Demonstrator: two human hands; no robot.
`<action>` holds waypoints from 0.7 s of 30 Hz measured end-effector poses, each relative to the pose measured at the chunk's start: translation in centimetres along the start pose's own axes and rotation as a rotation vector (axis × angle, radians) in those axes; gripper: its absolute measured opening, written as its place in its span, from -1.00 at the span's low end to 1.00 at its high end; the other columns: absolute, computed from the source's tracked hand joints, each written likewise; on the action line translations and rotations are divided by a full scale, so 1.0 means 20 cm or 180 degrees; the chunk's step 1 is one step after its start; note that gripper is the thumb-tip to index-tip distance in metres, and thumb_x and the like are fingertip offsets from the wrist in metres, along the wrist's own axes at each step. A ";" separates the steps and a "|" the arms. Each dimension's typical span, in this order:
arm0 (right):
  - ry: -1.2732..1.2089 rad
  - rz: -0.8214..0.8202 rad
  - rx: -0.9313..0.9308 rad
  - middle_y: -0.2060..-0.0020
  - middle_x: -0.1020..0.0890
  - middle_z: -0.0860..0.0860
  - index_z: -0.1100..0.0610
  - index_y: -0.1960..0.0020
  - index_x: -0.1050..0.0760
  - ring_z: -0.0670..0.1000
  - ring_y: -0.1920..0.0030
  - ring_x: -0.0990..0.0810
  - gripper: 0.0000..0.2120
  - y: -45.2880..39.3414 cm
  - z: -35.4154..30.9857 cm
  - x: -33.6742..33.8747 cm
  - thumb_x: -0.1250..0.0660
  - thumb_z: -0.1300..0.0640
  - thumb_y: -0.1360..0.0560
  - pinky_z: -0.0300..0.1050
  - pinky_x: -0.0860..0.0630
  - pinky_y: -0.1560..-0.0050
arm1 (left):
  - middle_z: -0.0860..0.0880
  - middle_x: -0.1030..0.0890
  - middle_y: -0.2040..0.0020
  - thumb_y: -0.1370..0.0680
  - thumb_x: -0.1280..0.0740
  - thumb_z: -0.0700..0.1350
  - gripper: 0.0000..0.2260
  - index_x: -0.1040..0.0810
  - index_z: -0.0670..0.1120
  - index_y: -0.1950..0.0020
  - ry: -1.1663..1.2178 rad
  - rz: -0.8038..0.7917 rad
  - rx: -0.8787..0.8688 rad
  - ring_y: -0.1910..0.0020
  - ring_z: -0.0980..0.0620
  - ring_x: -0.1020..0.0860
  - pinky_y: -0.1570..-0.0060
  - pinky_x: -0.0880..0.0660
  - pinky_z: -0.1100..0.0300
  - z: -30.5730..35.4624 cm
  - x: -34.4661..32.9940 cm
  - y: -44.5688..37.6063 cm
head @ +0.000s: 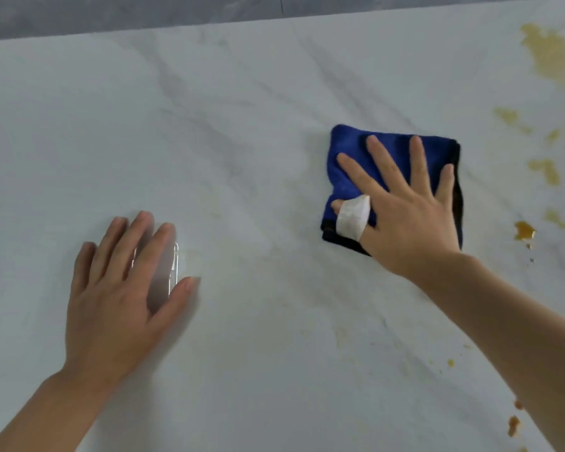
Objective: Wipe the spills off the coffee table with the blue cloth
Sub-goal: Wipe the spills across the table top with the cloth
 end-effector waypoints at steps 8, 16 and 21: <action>-0.0156 -0.0053 0.0114 -0.48 -0.21 0.08 -0.10 -0.47 -0.20 0.43 -0.43 -0.06 -0.34 0.44 -0.17 -0.04 -0.05 -0.30 -0.41 0.55 -0.07 -0.25 | -0.09 -0.30 -0.47 -0.51 0.11 0.35 -0.32 -0.34 -0.05 -0.42 -0.0091 -0.0033 -0.0013 -0.47 -0.09 -0.17 -0.40 -0.11 -0.15 0.03 0.00 0.00; 0.0013 0.0046 0.0670 -0.49 -0.21 -0.03 -0.22 -0.45 -0.16 0.35 -0.46 -0.07 -0.44 0.34 -0.33 -0.06 -0.11 -0.24 -0.46 0.50 -0.04 -0.28 | -0.02 -0.25 -0.49 -0.50 0.07 0.37 -0.36 -0.28 0.03 -0.43 -0.0017 0.0023 -0.0019 -0.49 -0.02 -0.12 -0.43 -0.02 -0.06 0.00 -0.01 -0.01; 0.0057 -0.0005 0.0043 -0.53 0.06 -0.12 -0.31 -0.46 0.19 0.23 -0.50 0.18 -0.44 0.21 0.00 -0.05 0.06 -0.29 -0.52 0.41 0.12 -0.37 | -0.01 -0.25 -0.49 -0.46 -0.08 0.26 -0.43 -0.27 0.05 -0.42 -0.0004 0.0148 -0.0020 -0.49 -0.02 -0.12 -0.42 -0.03 -0.06 -0.02 -0.01 0.01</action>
Point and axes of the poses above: each hand's wrist, its own y-axis away from the middle knuckle, its own x-axis out of the back of the hand, z = x × y, the point moved 10 cm from there along -y, towards the middle knuckle
